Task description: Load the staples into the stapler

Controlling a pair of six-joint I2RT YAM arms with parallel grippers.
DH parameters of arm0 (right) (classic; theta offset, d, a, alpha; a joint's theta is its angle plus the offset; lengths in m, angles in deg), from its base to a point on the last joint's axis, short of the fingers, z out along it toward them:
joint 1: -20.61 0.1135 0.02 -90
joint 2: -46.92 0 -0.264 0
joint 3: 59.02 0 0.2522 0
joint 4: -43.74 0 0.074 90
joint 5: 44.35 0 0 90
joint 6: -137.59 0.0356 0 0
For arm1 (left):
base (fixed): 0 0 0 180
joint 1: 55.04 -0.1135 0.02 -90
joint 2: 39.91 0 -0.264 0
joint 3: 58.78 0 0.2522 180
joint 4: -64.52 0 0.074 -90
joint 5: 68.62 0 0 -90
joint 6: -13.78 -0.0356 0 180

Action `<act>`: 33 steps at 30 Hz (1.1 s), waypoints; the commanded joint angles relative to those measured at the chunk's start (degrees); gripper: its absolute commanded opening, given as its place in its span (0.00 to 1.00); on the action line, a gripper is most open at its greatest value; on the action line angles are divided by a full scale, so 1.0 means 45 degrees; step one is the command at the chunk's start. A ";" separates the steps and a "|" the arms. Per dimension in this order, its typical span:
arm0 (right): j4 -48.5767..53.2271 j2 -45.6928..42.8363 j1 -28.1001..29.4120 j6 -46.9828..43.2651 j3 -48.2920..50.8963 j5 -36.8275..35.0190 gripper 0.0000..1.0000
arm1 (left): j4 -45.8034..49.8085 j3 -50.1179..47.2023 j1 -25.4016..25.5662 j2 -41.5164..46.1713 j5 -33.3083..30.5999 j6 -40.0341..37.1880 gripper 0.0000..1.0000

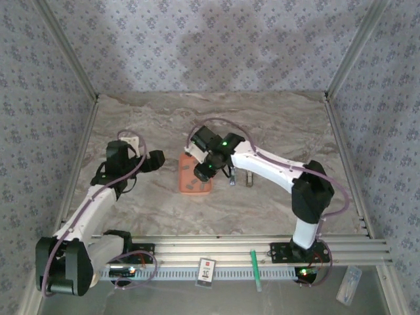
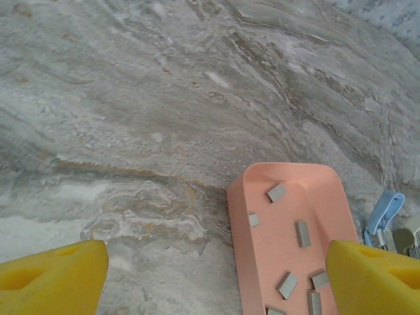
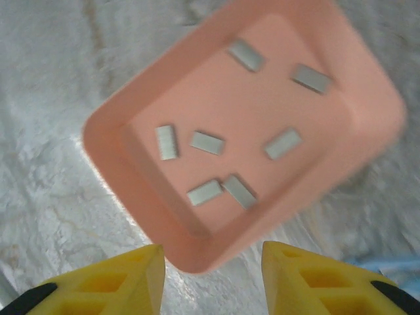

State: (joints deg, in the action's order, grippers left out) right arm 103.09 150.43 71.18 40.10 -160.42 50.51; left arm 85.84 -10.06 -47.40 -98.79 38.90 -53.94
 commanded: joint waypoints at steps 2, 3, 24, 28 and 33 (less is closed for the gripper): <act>0.0913 0.0897 -0.0098 -0.6409 -0.0881 0.2514 0.43 | 0.0392 -0.0252 -0.0546 0.0269 0.0791 0.0517 0.86; 0.0965 0.1098 -0.0156 -0.7259 -0.1019 0.2741 0.42 | 0.0421 -0.0278 -0.0639 0.0269 0.0838 0.0517 0.86; 0.3180 0.5791 -0.0708 -1.5083 -0.4982 0.2257 0.39 | 0.0649 -0.0232 -0.1274 -0.0427 0.1116 -0.0264 0.88; 0.3230 0.6151 -0.0691 -1.5150 -0.5230 0.2470 0.39 | 0.0578 -0.0230 -0.1307 -0.0588 0.1167 -0.0245 0.88; 0.3307 0.6499 -0.0687 -1.5261 -0.5407 0.2242 0.39 | 0.0528 -0.0230 -0.1311 -0.0721 0.1224 -0.0225 0.88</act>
State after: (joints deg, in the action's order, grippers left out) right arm 113.71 177.77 68.10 -16.35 -182.82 62.40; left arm 87.83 -11.22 -52.80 -101.67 43.03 -54.11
